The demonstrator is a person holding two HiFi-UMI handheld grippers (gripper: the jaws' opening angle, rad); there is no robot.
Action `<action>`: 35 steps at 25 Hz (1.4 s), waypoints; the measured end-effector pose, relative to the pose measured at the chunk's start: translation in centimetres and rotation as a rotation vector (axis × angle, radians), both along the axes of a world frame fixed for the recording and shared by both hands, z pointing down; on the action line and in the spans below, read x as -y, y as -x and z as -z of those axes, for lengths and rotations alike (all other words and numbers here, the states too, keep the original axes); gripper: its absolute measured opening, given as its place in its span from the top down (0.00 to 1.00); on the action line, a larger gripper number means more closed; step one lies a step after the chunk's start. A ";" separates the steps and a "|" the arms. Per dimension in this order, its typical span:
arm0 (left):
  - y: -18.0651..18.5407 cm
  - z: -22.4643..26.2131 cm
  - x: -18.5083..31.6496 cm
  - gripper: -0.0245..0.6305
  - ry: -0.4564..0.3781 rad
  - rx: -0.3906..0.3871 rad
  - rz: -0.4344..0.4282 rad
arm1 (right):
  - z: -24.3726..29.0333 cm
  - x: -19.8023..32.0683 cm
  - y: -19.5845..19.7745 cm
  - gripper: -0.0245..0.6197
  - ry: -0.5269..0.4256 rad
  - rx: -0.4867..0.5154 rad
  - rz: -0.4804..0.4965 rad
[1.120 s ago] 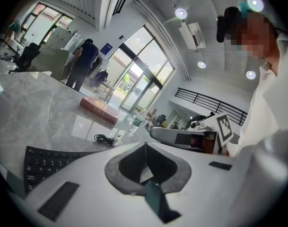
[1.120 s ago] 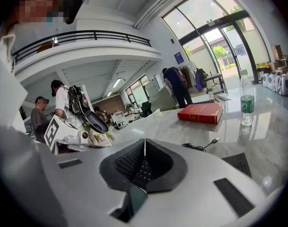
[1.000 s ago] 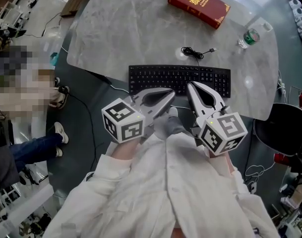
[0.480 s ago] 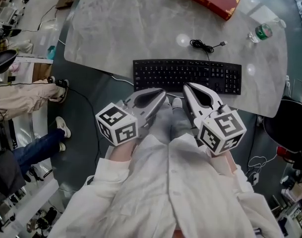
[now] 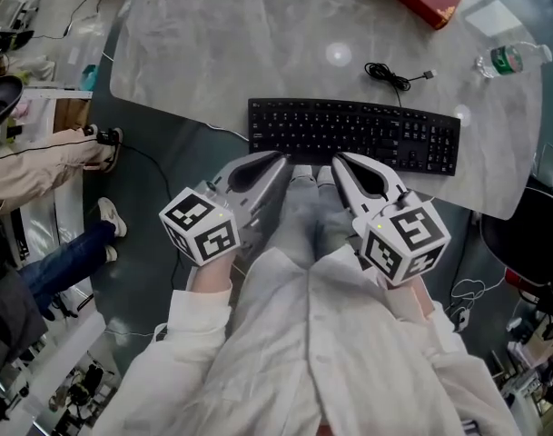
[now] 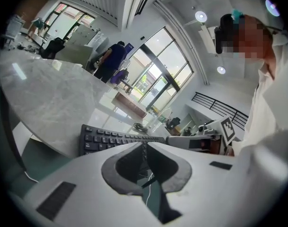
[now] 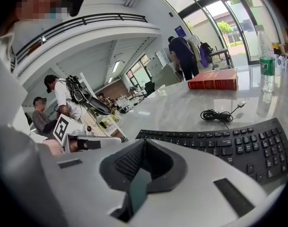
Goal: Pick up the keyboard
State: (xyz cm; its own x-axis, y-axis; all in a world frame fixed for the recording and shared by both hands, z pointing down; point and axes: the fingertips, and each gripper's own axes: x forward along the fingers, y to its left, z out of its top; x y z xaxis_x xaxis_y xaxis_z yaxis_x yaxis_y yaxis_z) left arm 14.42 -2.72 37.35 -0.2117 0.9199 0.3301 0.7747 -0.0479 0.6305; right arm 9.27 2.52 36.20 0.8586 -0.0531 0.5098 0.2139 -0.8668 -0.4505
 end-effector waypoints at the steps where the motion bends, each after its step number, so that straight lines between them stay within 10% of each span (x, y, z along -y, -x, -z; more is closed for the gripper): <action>1: -0.3 -0.3 0.2 0.94 -0.008 -0.004 0.007 | -0.2 0.0 0.0 0.91 -0.003 0.003 0.000; 13: -3.2 -3.9 1.5 0.93 -0.109 -0.022 0.071 | -2.3 0.0 0.5 0.91 -0.034 0.051 0.013; 24: -4.9 -6.6 2.7 0.62 -0.213 -0.047 0.114 | -2.9 -0.2 0.8 0.91 -0.050 0.061 0.003; 35: -4.1 -9.1 2.7 0.55 -0.282 0.008 0.042 | -3.5 -0.6 1.4 0.91 -0.060 0.079 -0.025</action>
State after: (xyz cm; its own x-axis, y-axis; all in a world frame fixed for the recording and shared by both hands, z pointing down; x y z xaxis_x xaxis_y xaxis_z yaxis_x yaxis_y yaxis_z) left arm 18.57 -5.46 46.47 -0.1794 0.8000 0.5725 0.7634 -0.2539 0.5939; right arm 7.90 3.15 39.73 0.8172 -0.0647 0.5727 0.2720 -0.8327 -0.4823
